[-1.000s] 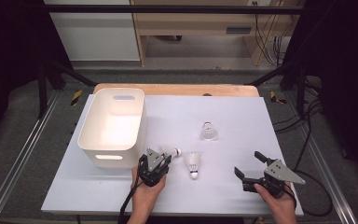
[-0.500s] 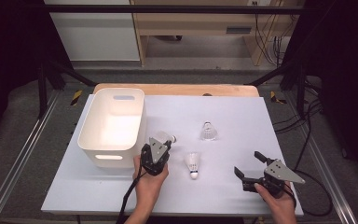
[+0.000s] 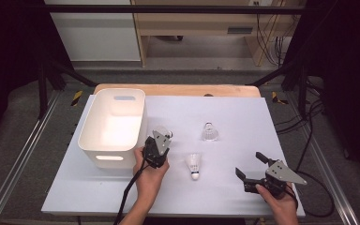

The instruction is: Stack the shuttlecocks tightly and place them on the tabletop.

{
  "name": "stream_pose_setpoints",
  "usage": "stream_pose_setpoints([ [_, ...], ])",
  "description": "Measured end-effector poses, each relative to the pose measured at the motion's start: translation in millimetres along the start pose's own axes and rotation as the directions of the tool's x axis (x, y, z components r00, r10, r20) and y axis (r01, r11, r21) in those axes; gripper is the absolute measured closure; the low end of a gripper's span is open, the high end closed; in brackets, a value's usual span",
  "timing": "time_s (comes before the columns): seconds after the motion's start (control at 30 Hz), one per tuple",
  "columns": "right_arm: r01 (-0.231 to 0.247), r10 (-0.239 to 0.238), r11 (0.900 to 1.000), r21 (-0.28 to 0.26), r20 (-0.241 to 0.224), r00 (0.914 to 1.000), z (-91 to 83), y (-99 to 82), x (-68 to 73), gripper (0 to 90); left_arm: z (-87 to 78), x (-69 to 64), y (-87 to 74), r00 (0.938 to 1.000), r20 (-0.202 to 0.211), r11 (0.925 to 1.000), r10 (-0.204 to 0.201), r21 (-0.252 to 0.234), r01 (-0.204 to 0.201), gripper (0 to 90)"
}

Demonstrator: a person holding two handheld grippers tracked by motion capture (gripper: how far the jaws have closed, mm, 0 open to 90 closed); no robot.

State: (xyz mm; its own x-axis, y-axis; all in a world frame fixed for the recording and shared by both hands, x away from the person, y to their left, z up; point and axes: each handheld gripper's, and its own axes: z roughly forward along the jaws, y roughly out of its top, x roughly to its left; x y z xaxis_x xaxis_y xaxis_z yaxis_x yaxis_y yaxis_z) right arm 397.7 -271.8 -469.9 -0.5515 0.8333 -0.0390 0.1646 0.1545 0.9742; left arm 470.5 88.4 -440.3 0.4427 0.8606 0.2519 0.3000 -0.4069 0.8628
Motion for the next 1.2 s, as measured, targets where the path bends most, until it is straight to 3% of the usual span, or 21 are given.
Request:
stream_pose_setpoints([
  [0.4,0.006,-0.006,0.9999,0.009,-0.004,1.0000,1.4,-0.4,0.5,4.7,2.4,-4.4,-8.5,0.9975,-0.016,0.9968,0.068,0.044,-0.067,90.0],
  [0.8,0.005,-0.005,0.9999,0.010,-0.007,1.0000,1.2,-0.3,1.0,4.6,0.9,-2.8,-11.8,0.9965,-0.020,0.9947,0.081,0.065,-0.080,90.0],
  [1.2,0.007,-0.007,0.9998,0.017,-0.007,1.0000,2.3,-0.5,1.6,4.6,2.9,-1.7,-15.6,0.9921,-0.031,0.9892,0.121,0.087,-0.118,90.0],
])
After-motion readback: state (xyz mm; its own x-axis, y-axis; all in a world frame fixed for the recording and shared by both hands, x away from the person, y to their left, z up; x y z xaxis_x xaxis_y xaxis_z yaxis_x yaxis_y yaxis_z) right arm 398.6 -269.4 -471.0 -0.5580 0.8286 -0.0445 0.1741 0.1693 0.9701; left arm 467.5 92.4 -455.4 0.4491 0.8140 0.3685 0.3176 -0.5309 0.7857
